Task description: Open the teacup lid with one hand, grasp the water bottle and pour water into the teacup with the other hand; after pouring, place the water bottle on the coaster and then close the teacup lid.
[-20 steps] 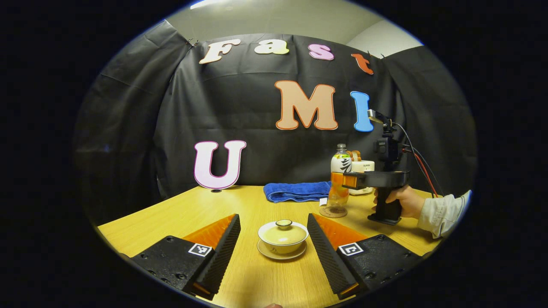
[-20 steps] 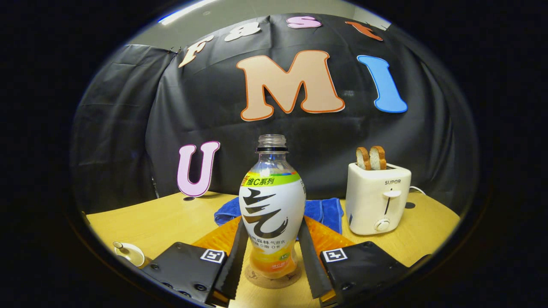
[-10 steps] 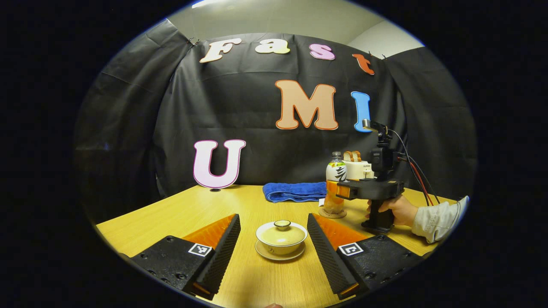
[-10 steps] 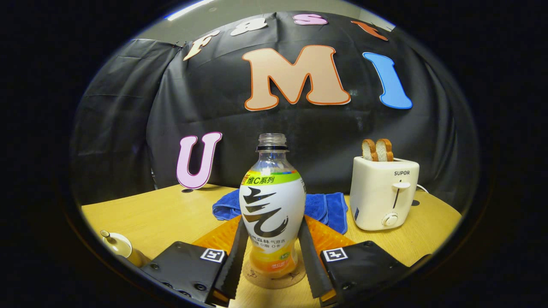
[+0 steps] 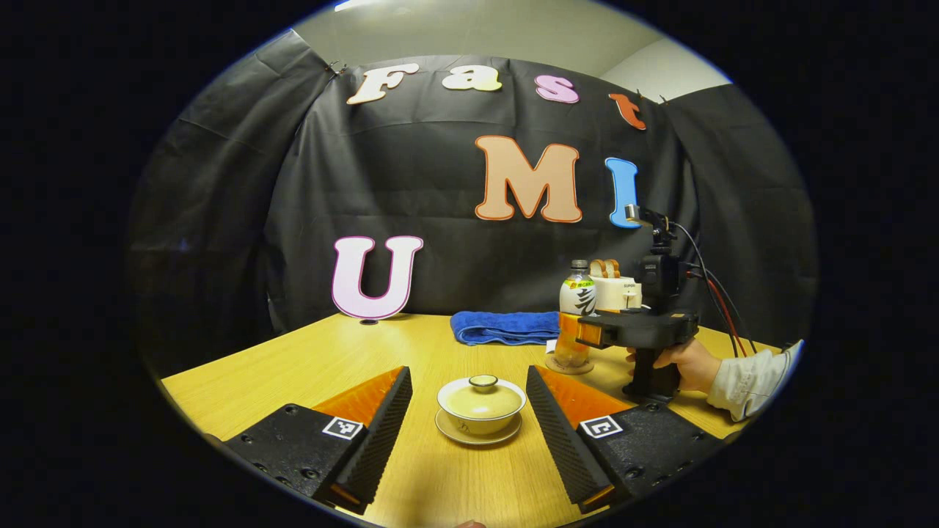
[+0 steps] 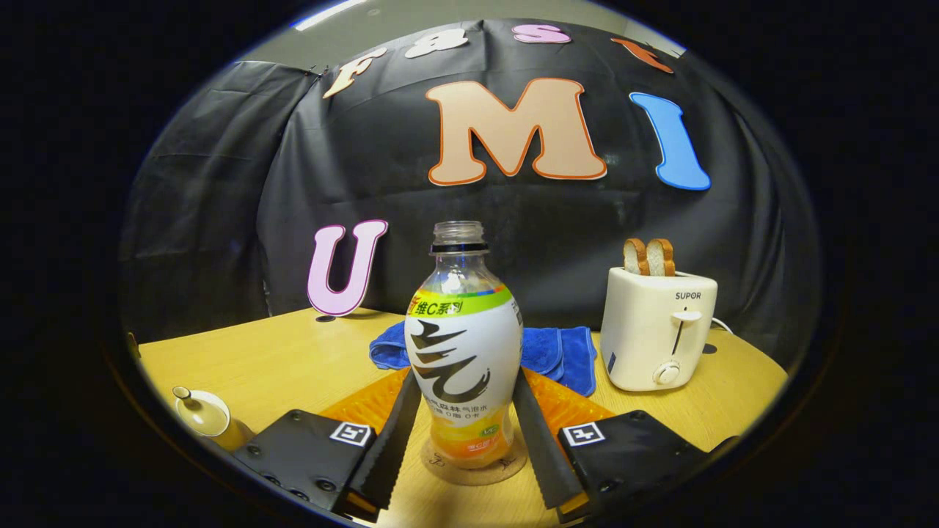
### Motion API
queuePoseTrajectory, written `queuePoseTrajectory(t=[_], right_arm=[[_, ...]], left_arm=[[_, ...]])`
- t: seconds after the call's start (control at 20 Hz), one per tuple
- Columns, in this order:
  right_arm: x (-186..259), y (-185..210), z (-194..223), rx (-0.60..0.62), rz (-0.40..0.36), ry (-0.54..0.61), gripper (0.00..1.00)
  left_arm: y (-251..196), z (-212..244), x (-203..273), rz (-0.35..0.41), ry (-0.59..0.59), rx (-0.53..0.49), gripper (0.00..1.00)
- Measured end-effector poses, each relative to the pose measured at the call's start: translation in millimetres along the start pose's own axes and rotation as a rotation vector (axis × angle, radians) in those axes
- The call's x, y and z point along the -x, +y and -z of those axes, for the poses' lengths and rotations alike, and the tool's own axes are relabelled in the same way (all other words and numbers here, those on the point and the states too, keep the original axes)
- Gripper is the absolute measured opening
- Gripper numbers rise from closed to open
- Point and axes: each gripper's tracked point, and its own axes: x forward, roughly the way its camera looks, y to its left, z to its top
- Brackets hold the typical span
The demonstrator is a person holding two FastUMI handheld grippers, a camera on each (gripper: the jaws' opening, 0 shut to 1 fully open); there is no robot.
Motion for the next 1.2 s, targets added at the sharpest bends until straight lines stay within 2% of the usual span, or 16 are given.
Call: queuePoseTrajectory(t=[0.05, 0.25, 0.4, 0.45, 0.5, 0.55, 0.7, 0.75, 0.8, 0.9, 0.95, 1.0, 1.05, 1.2], right_arm=[[2, -1, -1, 0.004, 0.004, -0.004, 0.8], [17, -4, -15, 0.024, 0.018, -0.043, 0.99], [37, -5, -34, 0.051, 0.032, -0.093, 0.99], [45, -5, -39, 0.042, 0.032, -0.103, 0.94], [54, -3, -44, 0.03, 0.029, -0.115, 0.99], [63, -2, -49, 0.022, 0.031, -0.128, 0.99], [91, -12, -56, 0.078, 0.103, -0.157, 1.0], [101, -14, -56, 0.102, 0.125, -0.164, 0.94], [111, -14, -56, 0.115, 0.136, -0.164, 0.99], [130, -15, -50, 0.117, 0.154, -0.154, 0.99], [139, -17, -47, 0.117, 0.171, -0.148, 0.94], [147, -20, -44, 0.117, 0.189, -0.148, 0.94], [155, -22, -41, 0.117, 0.203, -0.147, 0.99], [176, -22, -29, 0.091, 0.216, -0.139, 0.99]], left_arm=[[0, -1, 1, 0.0, -0.003, -0.002, 0.91], [-3, -5, 0, 0.0, -0.014, -0.007, 0.91], [-5, -9, -1, 0.005, -0.021, -0.019, 0.91], [-6, -11, -2, 0.004, -0.027, -0.023, 0.91], [-6, -13, -2, 0.005, -0.034, -0.028, 0.91], [-8, -15, -2, 0.007, -0.039, -0.032, 0.91], [-16, -18, 0, 0.025, -0.051, -0.033, 0.91], [-18, -18, 1, 0.029, -0.052, -0.031, 0.91], [-19, -18, 0, 0.033, -0.051, -0.028, 0.91], [-24, -19, 2, 0.046, -0.058, -0.03, 0.91], [-25, -19, 4, 0.05, -0.063, -0.031, 0.91], [-26, -19, 4, 0.053, -0.067, -0.032, 0.91], [-26, -20, 5, 0.054, -0.068, -0.032, 0.91], [-25, -16, 6, 0.058, -0.065, -0.019, 0.91]])
